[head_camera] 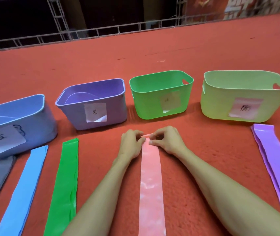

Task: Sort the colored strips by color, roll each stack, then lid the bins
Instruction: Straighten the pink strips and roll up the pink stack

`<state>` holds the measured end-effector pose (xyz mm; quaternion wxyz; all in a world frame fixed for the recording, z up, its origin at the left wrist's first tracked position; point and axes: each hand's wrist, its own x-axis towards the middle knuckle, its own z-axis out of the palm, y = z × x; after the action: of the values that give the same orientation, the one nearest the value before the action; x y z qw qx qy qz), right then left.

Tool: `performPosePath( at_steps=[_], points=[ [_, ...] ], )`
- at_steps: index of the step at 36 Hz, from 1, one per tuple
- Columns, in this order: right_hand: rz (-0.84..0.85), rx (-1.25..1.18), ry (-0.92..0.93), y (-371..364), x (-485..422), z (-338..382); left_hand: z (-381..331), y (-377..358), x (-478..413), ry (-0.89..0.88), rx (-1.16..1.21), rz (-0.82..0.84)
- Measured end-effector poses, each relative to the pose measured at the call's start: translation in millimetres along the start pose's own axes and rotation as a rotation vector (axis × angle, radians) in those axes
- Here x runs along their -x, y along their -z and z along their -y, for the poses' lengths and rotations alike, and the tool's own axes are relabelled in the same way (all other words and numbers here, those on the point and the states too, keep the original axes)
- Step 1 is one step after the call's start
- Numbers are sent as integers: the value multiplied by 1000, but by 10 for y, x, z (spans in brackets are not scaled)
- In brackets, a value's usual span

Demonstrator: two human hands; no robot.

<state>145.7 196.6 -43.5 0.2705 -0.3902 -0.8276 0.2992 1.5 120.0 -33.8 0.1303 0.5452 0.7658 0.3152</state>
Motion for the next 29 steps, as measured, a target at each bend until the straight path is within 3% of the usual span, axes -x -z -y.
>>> performPosePath(
  at_steps=[9, 14, 29],
  points=[
    [-23, -29, -33, -6, 4, 7, 121, -86, -100, -8, 23, -95],
    [-111, -101, -29, -22, -23, -2, 147, -100, -125, -15, 18, -90],
    [-125, -65, -29, -71, -38, 20, 188, -118, -119, -114, 86, -97]
  ],
)
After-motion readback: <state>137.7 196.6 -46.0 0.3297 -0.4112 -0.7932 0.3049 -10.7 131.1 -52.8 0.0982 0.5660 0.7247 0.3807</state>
